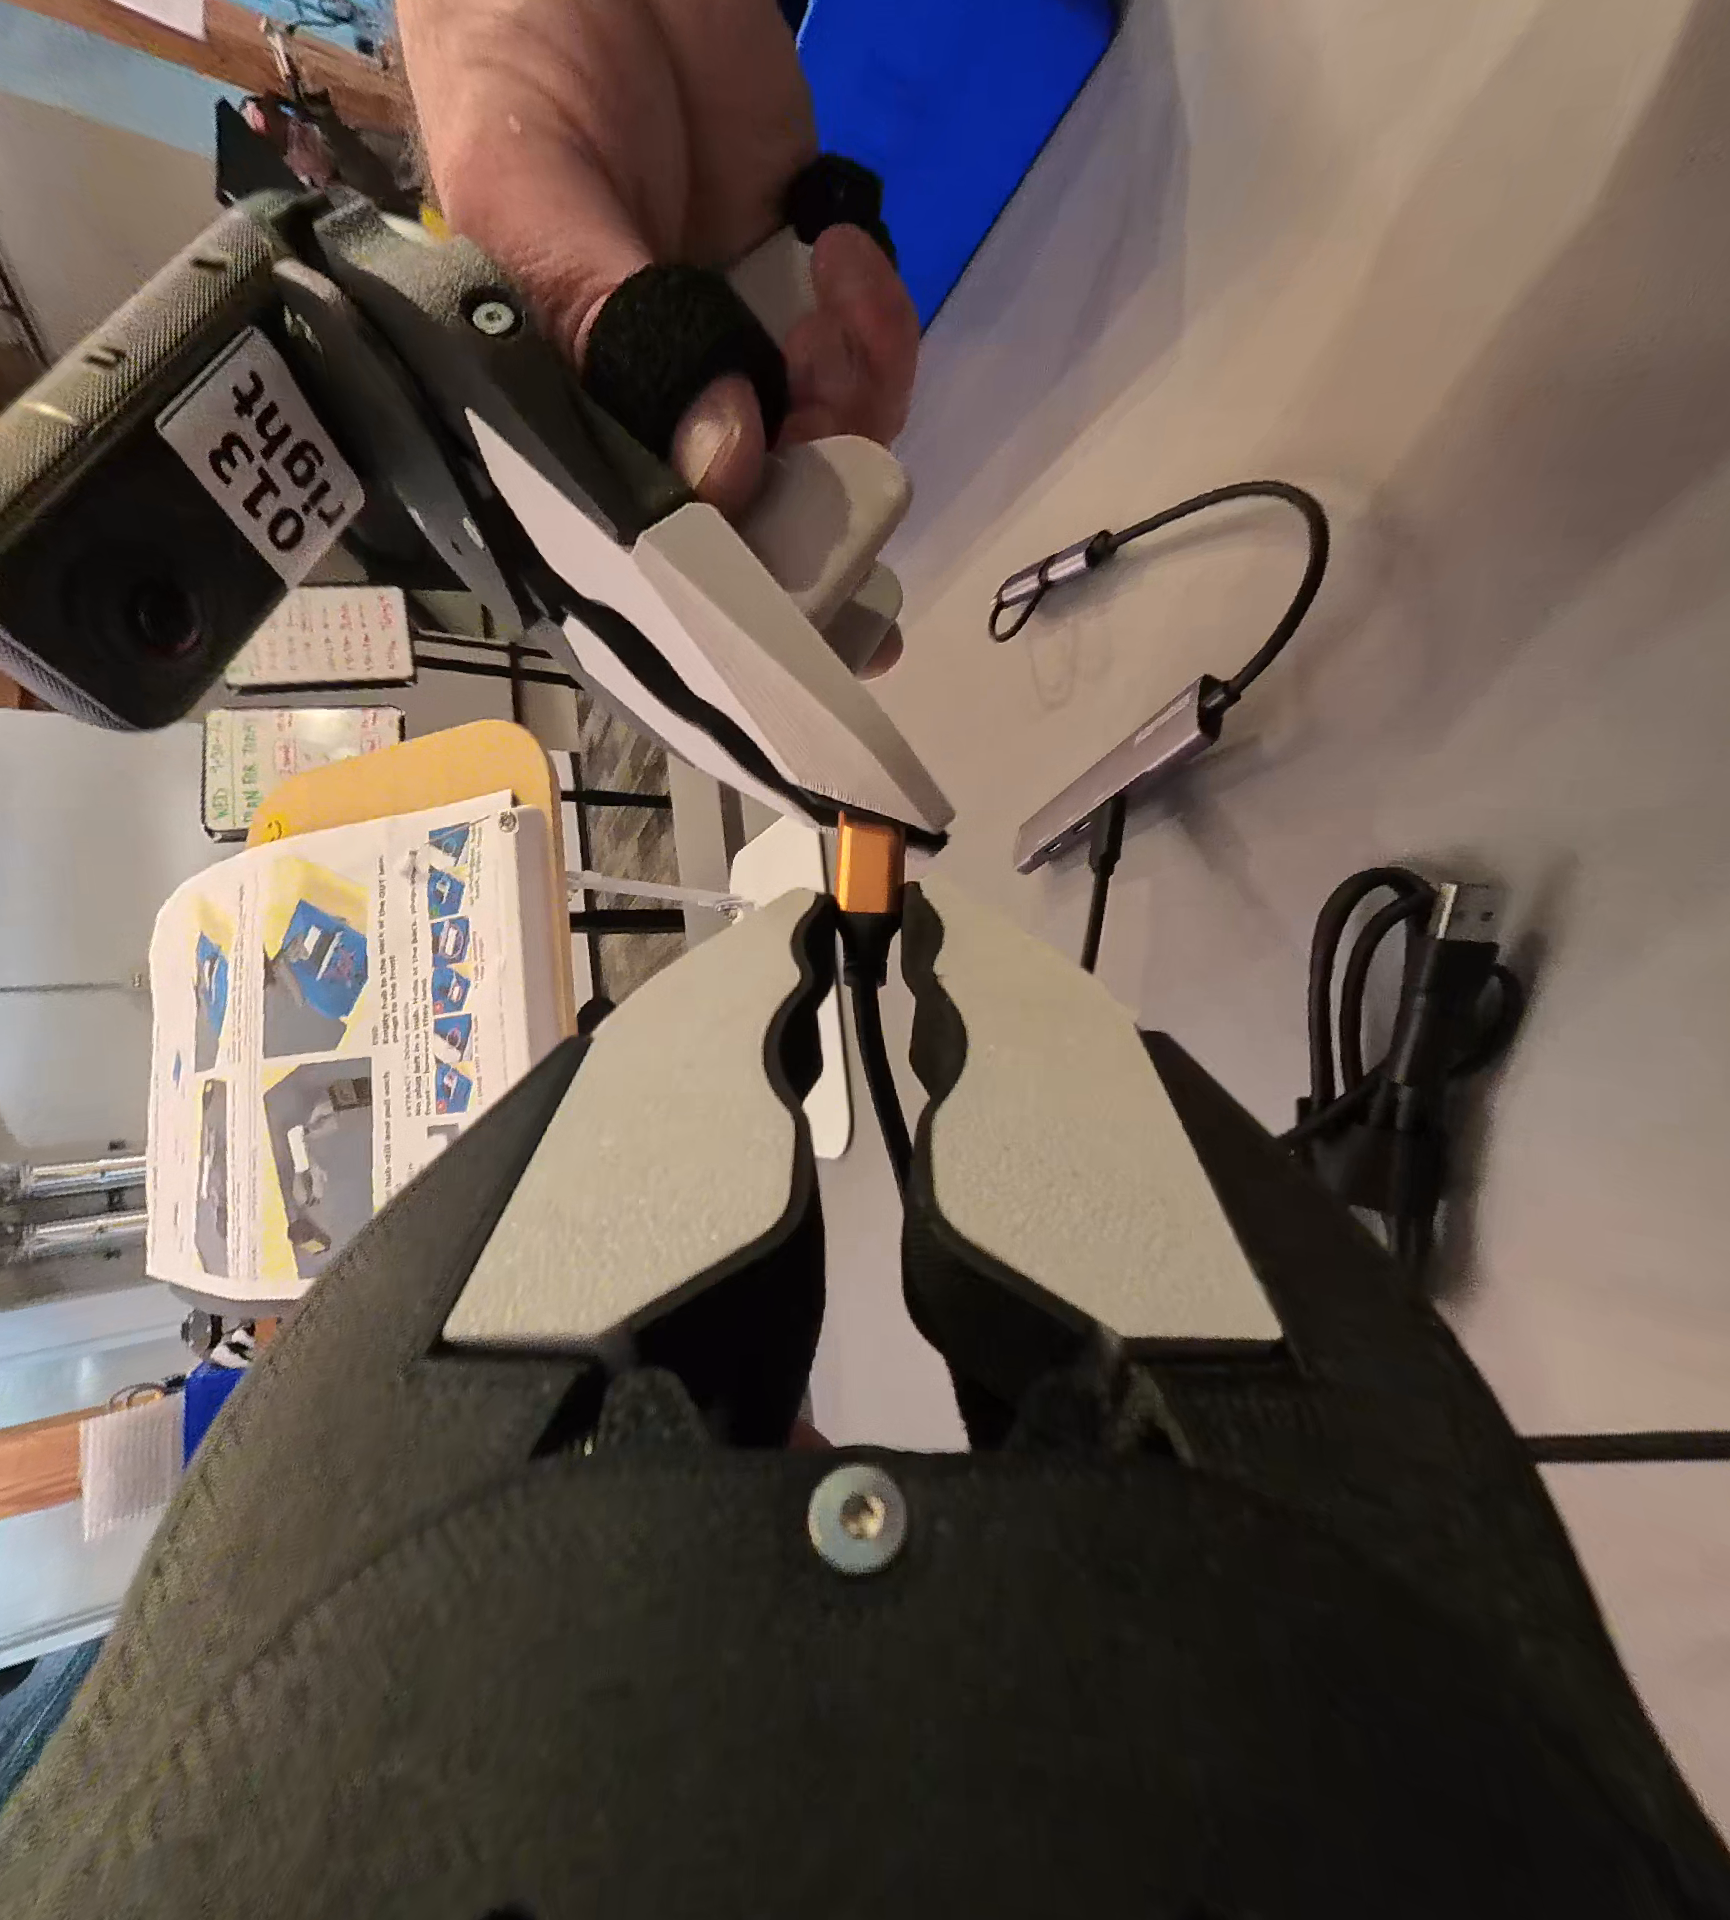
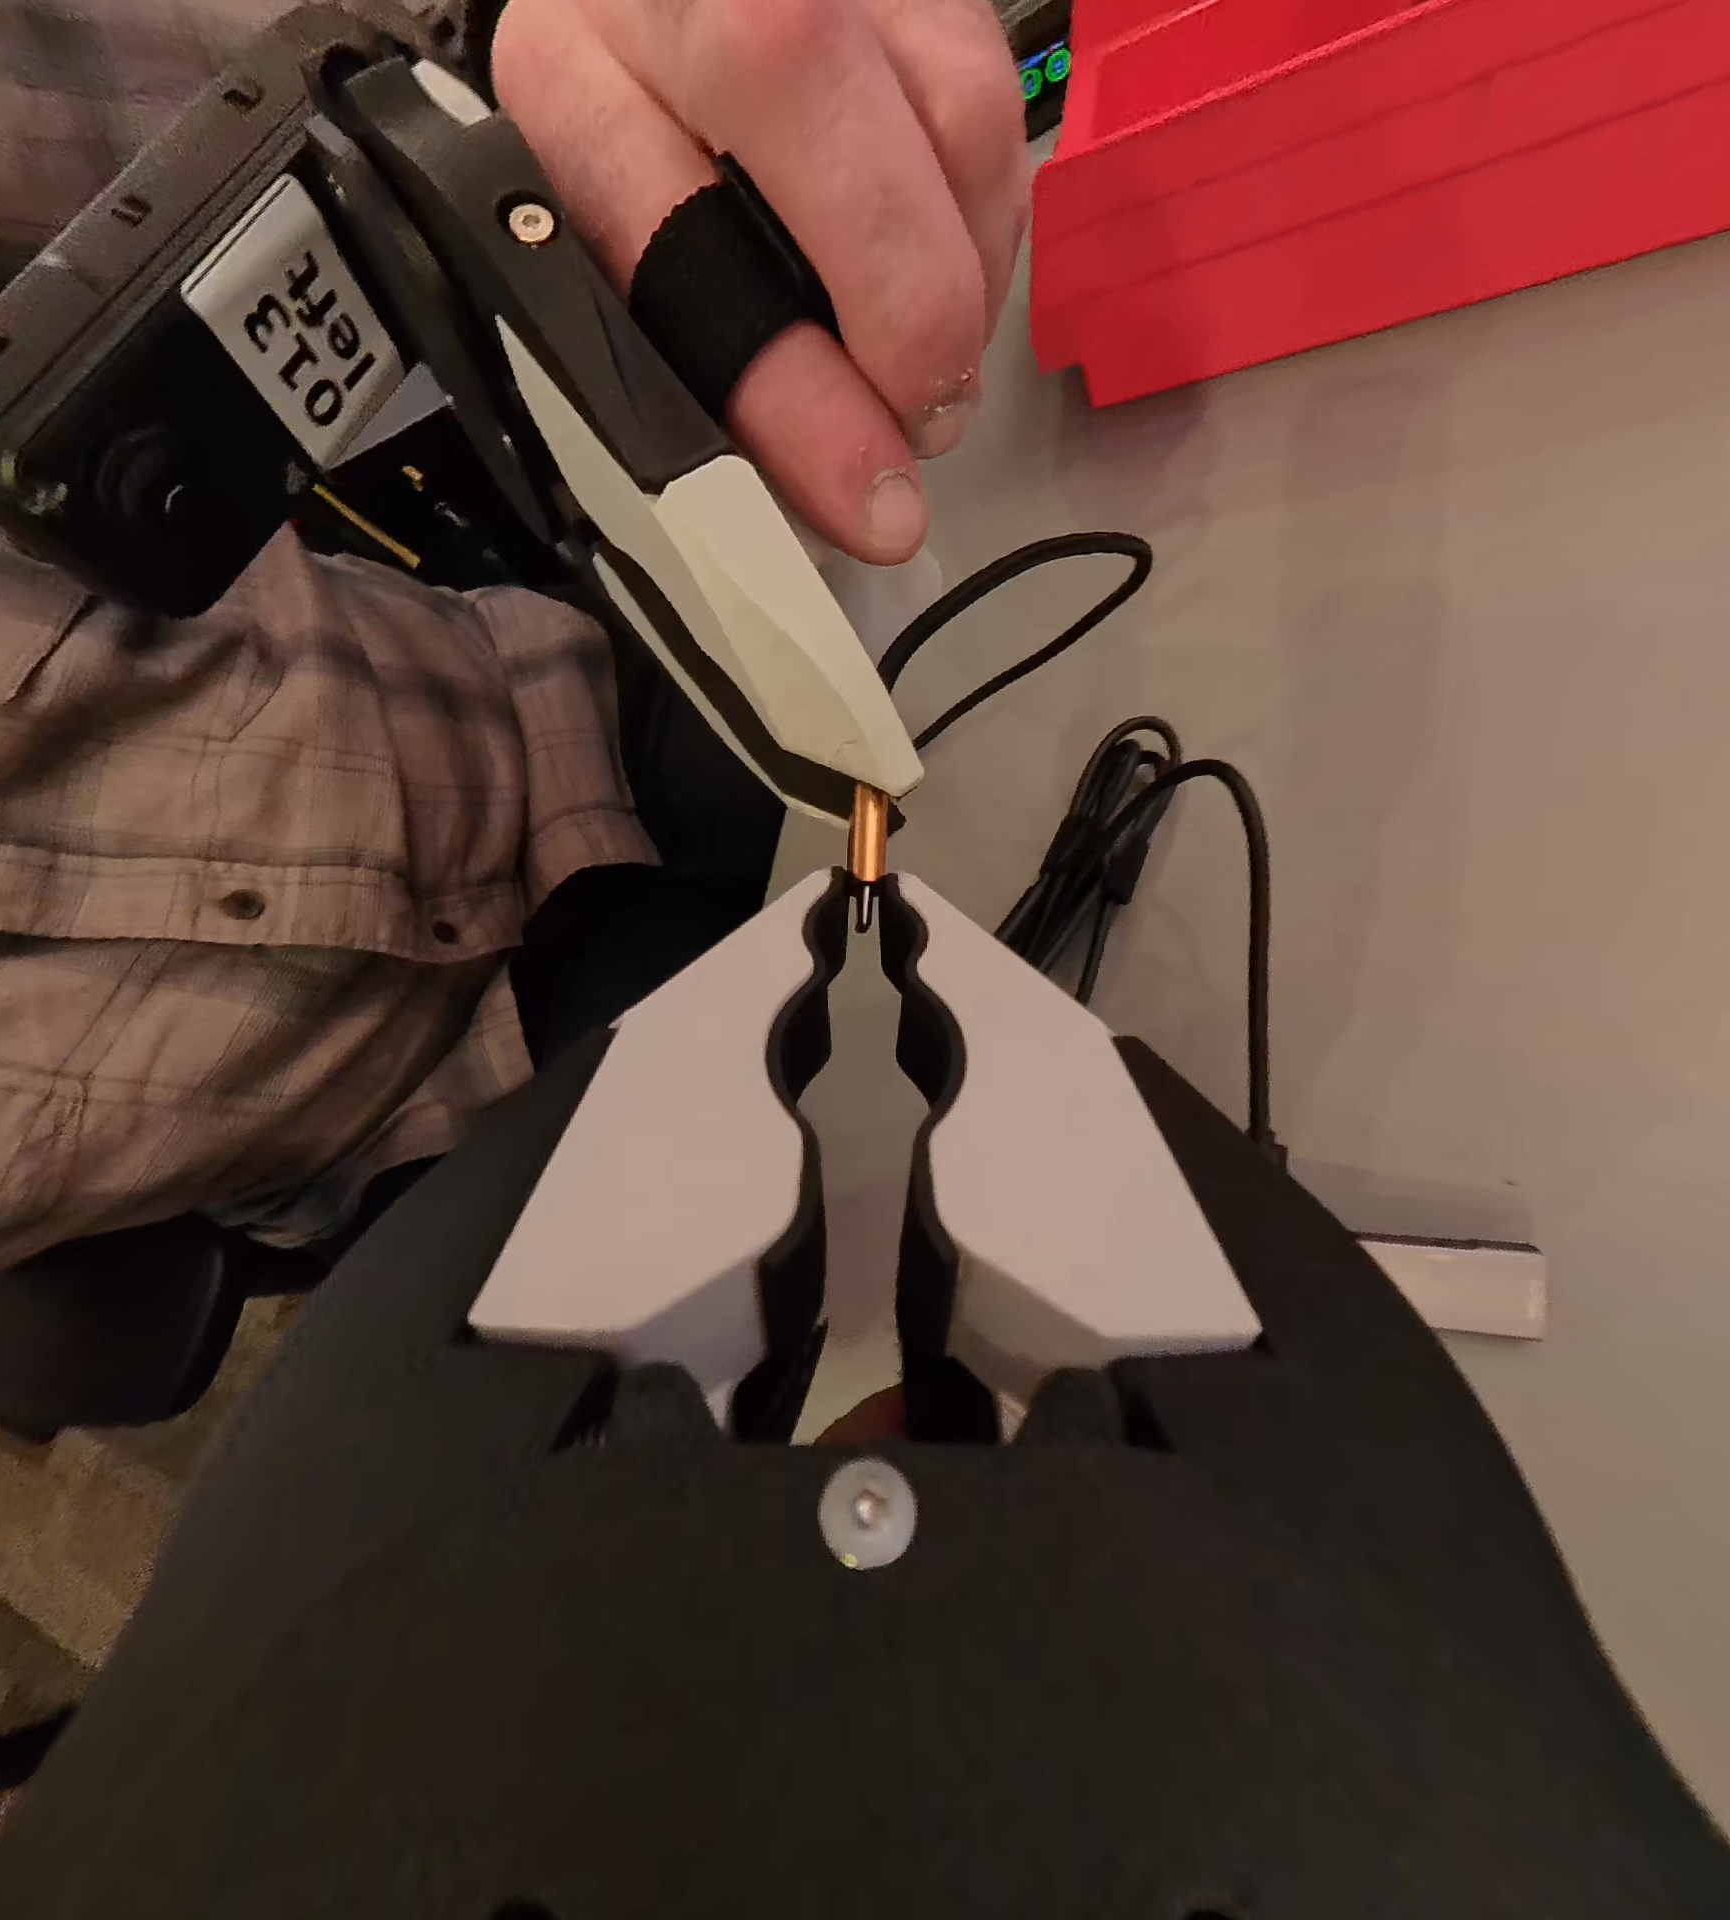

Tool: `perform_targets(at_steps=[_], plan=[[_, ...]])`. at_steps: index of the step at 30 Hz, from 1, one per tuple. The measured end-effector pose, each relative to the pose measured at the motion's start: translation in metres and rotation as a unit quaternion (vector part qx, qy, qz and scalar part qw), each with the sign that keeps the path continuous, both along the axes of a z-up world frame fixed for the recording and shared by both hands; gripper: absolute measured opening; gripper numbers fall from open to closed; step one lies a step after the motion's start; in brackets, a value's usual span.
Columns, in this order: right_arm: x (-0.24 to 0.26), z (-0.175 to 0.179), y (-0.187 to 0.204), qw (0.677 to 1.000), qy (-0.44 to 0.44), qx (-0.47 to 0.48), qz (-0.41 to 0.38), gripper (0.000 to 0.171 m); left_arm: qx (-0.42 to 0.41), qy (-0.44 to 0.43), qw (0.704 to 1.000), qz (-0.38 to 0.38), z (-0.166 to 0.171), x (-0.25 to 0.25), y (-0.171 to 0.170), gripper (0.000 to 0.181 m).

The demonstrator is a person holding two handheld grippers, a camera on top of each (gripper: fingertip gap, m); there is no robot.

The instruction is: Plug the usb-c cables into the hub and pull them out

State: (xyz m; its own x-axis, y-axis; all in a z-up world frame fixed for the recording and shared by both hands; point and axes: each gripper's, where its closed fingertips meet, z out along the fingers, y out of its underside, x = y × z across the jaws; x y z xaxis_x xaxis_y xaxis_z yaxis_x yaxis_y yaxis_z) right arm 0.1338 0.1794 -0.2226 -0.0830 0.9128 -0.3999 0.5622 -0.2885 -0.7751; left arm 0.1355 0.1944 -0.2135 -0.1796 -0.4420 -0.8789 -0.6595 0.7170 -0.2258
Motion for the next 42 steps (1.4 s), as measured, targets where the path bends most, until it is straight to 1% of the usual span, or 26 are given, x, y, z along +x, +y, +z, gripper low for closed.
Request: perform_targets(at_steps=[5, 6, 10, 14, 17, 20, 23, 25, 27, 31, 32, 37, 40, 42], plan=[[-0.004, 0.000, 0.022, 0.998, -0.006, 0.038, -0.055, 0.003, 0.025, 0.000, 0.999, 0.034, 0.001, -0.008, 0.017, 0.012], [-0.003, 0.000, 0.027, 0.997, -0.007, 0.046, -0.068, 0.001, 0.027, 0.000, 0.999, 0.040, 0.000, -0.010, 0.021, 0.012], [-0.001, 0.002, 0.049, 0.988, -0.011, 0.091, -0.122, 0.003, 0.021, -0.010, 0.997, 0.070, 0.001, -0.019, 0.036, 0.012], [0.005, 0.014, 0.065, 0.970, 0.000, 0.170, -0.176, 0.012, 0.006, -0.021, 0.995, 0.097, 0.002, -0.026, 0.046, 0.012], [0.011, 0.027, 0.069, 0.945, 0.012, 0.254, -0.206, 0.012, -0.015, -0.034, 0.992, 0.116, 0.001, -0.031, 0.054, 0.012], [0.007, 0.037, 0.058, 0.928, 0.038, 0.308, -0.207, 0.012, -0.031, -0.047, 0.990, 0.132, 0.003, -0.038, 0.061, 0.012], [-0.002, 0.037, 0.052, 0.912, 0.049, 0.350, -0.208, 0.015, -0.050, -0.061, 0.987, 0.142, 0.007, -0.043, 0.064, 0.012], [-0.009, 0.037, 0.052, 0.895, 0.049, 0.392, -0.208, 0.014, -0.058, -0.070, 0.986, 0.141, 0.010, -0.045, 0.063, 0.012], [-0.015, 0.037, 0.054, 0.871, 0.033, 0.446, -0.205, 0.014, -0.056, -0.070, 0.986, 0.140, 0.013, -0.047, 0.062, 0.012], [-0.020, 0.036, 0.064, 0.797, -0.038, 0.574, -0.185, 0.014, -0.079, -0.068, 0.985, 0.137, 0.013, -0.049, 0.056, 0.012], [-0.023, 0.034, 0.064, 0.786, -0.052, 0.590, -0.175, 0.014, -0.083, -0.067, 0.985, 0.136, 0.014, -0.049, 0.055, 0.012], [-0.035, 0.026, 0.063, 0.756, -0.085, 0.633, -0.146, 0.013, -0.093, -0.071, 0.985, 0.130, 0.017, -0.048, 0.050, 0.012], [-0.038, 0.023, 0.064, 0.751, -0.094, 0.638, -0.142, 0.012, -0.090, -0.063, 0.986, 0.125, 0.015, -0.046, 0.046, 0.012], [-0.039, 0.023, 0.064, 0.756, -0.089, 0.633, -0.141, 0.009, -0.081, -0.056, 0.987, 0.124, 0.015, -0.047, 0.046, 0.012]])
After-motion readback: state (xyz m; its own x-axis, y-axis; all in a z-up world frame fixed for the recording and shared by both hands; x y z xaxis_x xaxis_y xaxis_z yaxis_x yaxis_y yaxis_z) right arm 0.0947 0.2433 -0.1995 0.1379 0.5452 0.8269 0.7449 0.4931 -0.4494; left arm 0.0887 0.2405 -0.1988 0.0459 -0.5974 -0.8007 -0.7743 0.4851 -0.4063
